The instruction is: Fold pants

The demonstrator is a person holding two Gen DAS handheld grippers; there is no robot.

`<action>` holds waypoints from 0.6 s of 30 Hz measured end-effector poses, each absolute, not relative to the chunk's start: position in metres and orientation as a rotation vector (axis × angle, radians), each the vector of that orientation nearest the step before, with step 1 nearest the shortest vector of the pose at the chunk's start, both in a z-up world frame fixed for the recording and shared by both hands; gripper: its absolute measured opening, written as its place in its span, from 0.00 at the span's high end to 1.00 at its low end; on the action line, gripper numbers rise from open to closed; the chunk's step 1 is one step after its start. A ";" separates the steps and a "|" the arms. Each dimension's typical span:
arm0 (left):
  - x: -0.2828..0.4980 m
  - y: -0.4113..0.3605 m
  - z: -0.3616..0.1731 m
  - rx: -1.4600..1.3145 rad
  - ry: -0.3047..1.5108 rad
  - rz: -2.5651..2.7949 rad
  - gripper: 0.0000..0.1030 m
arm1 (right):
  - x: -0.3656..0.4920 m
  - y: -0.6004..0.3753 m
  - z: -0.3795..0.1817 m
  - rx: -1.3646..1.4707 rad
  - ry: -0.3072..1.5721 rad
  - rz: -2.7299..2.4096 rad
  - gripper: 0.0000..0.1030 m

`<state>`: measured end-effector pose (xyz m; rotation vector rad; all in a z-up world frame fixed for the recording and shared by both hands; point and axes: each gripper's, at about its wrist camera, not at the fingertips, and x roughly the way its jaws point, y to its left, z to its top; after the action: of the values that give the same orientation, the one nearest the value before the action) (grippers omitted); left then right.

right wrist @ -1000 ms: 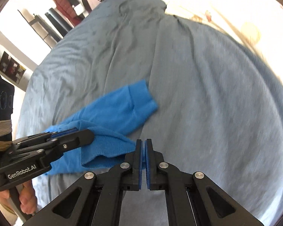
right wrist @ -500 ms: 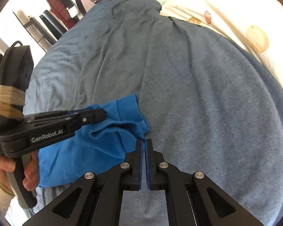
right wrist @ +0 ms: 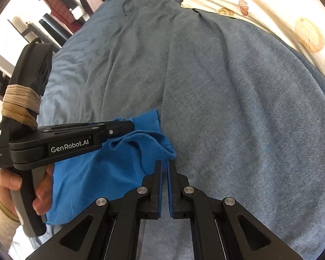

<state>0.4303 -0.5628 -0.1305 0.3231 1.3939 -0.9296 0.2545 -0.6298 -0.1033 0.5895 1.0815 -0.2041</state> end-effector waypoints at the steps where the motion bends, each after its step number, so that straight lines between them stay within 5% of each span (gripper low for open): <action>1: 0.432 -0.565 -0.131 0.331 1.399 -0.935 0.78 | 0.255 -0.630 -0.104 0.597 1.085 -0.206 0.95; 18: 0.481 -0.586 -0.095 0.359 1.427 -1.030 0.34 | 0.267 -0.632 -0.112 0.635 1.118 -0.248 0.94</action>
<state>0.4808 -0.5863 -0.0954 0.3590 1.4266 -1.0297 0.2672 -0.6323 -0.1116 0.6351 1.1178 -0.2477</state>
